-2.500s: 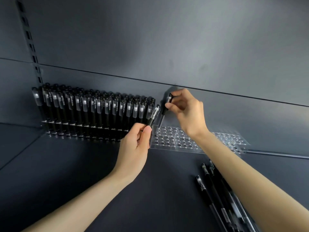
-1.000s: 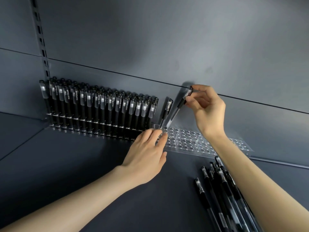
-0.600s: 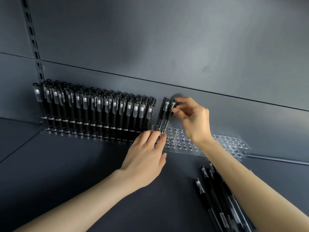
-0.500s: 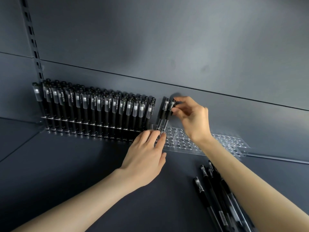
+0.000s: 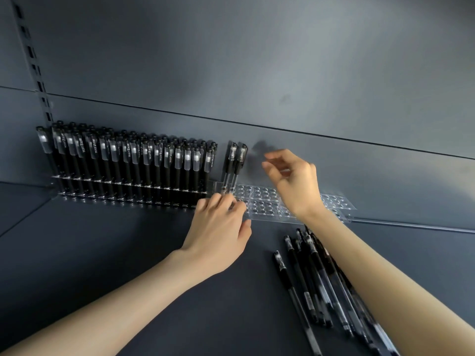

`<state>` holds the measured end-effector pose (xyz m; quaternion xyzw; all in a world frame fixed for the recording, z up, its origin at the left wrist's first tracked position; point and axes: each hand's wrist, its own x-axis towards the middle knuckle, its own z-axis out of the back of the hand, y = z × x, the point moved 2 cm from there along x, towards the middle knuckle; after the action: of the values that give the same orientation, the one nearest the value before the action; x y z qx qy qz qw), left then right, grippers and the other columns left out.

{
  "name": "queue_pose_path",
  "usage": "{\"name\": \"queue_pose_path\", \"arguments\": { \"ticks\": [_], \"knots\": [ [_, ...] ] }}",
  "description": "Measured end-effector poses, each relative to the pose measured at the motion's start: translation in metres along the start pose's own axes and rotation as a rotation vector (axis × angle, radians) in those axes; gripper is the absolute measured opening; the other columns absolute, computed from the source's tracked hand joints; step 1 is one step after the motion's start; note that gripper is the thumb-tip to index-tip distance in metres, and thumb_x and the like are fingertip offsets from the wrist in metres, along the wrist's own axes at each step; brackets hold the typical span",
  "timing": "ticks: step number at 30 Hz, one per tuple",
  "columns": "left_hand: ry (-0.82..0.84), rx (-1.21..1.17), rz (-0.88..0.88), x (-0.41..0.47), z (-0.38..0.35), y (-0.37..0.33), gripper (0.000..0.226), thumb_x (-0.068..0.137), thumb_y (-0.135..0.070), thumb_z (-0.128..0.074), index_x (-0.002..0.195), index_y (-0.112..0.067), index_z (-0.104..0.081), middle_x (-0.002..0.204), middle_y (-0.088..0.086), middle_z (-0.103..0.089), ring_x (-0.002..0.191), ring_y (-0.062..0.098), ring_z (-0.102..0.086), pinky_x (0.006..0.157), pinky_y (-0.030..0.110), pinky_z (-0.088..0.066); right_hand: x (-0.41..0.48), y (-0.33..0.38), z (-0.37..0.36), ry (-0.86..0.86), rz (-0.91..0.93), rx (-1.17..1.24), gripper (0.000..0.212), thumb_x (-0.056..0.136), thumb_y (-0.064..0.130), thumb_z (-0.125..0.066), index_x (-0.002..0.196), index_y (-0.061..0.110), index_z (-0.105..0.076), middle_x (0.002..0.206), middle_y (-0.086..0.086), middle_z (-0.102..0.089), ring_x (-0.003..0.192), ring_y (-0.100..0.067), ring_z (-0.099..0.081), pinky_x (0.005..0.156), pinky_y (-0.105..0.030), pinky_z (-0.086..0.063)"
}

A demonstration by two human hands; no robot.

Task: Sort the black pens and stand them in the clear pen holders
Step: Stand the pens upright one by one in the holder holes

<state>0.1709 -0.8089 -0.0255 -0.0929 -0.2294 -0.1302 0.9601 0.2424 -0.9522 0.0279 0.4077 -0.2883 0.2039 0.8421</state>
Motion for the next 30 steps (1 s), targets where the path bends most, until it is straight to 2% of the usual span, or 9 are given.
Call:
{"name": "queue_pose_path", "arguments": {
  "ticks": [3,7,9,12,16,19,23,27,30],
  "knots": [
    [0.028,-0.047,0.006,-0.006,-0.001,-0.027,0.031,0.098,-0.04,-0.035,0.11,-0.02,-0.055,0.107,-0.005,-0.055,0.105,0.018,-0.051,0.085,0.029,-0.036,-0.019,-0.008,0.026,0.047,-0.03,0.004,0.008,0.091,0.013,-0.059,0.092,0.015,-0.067,0.076,0.008,-0.064,0.067,0.007,-0.058,0.063,-0.002,-0.04],
    [0.12,-0.086,0.1,-0.019,-0.002,-0.072,0.035,0.097,-0.048,-0.033,0.098,-0.02,-0.052,0.096,-0.005,-0.054,0.083,0.019,-0.052,0.067,0.029,-0.036,-0.053,-0.025,0.066,0.184,-0.05,-0.026,0.01,0.089,0.01,-0.06,0.085,0.014,-0.068,0.076,0.006,-0.065,0.068,0.0,-0.059,0.07,-0.006,-0.044],
    [0.14,-0.077,0.172,-0.027,-0.003,-0.093,0.04,0.095,-0.055,-0.031,0.102,-0.02,-0.049,0.1,-0.004,-0.056,0.086,0.021,-0.054,0.065,0.03,-0.037,-0.07,-0.037,0.083,0.282,-0.043,-0.043,0.009,0.09,0.012,-0.06,0.091,0.012,-0.069,0.085,0.005,-0.067,0.079,-0.008,-0.062,0.08,-0.016,-0.048],
    [0.173,-0.046,0.283,-0.035,-0.007,-0.125,0.056,0.091,-0.064,-0.03,0.12,-0.017,-0.042,0.115,0.002,-0.053,0.106,0.022,-0.053,0.072,0.03,-0.042,-0.093,-0.059,0.105,0.473,-0.031,-0.128,0.022,0.093,0.026,-0.058,0.11,0.015,-0.066,0.11,0.004,-0.065,0.102,-0.011,-0.059,0.093,-0.027,-0.046],
    [0.21,-0.102,0.44,-0.042,-0.014,-0.15,0.066,0.088,-0.062,-0.044,0.13,-0.011,-0.035,0.128,0.008,-0.045,0.12,0.024,-0.042,0.09,0.032,-0.04,-0.116,-0.076,0.118,0.688,-0.014,-0.267,0.044,0.096,0.043,-0.044,0.137,0.029,-0.044,0.149,0.003,-0.036,0.139,-0.025,-0.027,0.113,-0.047,-0.023],
    [0.209,-0.316,0.61,-0.038,-0.011,-0.152,0.067,0.086,-0.049,-0.06,0.132,-0.007,-0.035,0.131,0.009,-0.043,0.12,0.025,-0.045,0.09,0.03,-0.038,-0.127,-0.081,0.121,0.742,-0.031,-0.284,0.049,0.098,0.046,-0.037,0.145,0.035,-0.029,0.157,0.004,-0.019,0.145,-0.022,-0.009,0.116,-0.043,-0.006],
    [0.205,-0.39,0.698,-0.033,-0.009,-0.146,0.052,0.083,-0.039,-0.068,0.12,-0.011,-0.046,0.114,0.004,-0.049,0.095,0.018,-0.047,0.079,0.028,-0.039,-0.128,-0.083,0.121,0.731,0.012,-0.295,0.05,0.099,0.046,-0.034,0.147,0.034,-0.026,0.157,0.002,-0.019,0.145,-0.021,-0.009,0.115,-0.04,-0.003],
    [0.175,-0.474,0.723,-0.033,-0.015,-0.144,0.062,0.085,-0.038,-0.067,0.134,-0.007,-0.047,0.135,0.007,-0.049,0.115,0.019,-0.051,0.082,0.023,-0.035,-0.129,-0.086,0.12,0.728,0.036,-0.304,0.051,0.098,0.047,-0.034,0.147,0.033,-0.026,0.157,0.002,-0.019,0.145,-0.021,-0.009,0.115,-0.039,-0.004],
    [0.131,-0.54,0.73,-0.034,-0.014,-0.141,0.027,0.083,-0.032,-0.071,0.094,-0.012,-0.059,0.094,0.01,-0.058,0.082,0.018,-0.052,0.068,0.026,-0.036,-0.129,-0.086,0.121,0.731,0.034,-0.294,0.051,0.098,0.047,-0.034,0.147,0.032,-0.026,0.157,0.002,-0.019,0.145,-0.021,-0.01,0.115,-0.038,-0.004]
  ]
}}
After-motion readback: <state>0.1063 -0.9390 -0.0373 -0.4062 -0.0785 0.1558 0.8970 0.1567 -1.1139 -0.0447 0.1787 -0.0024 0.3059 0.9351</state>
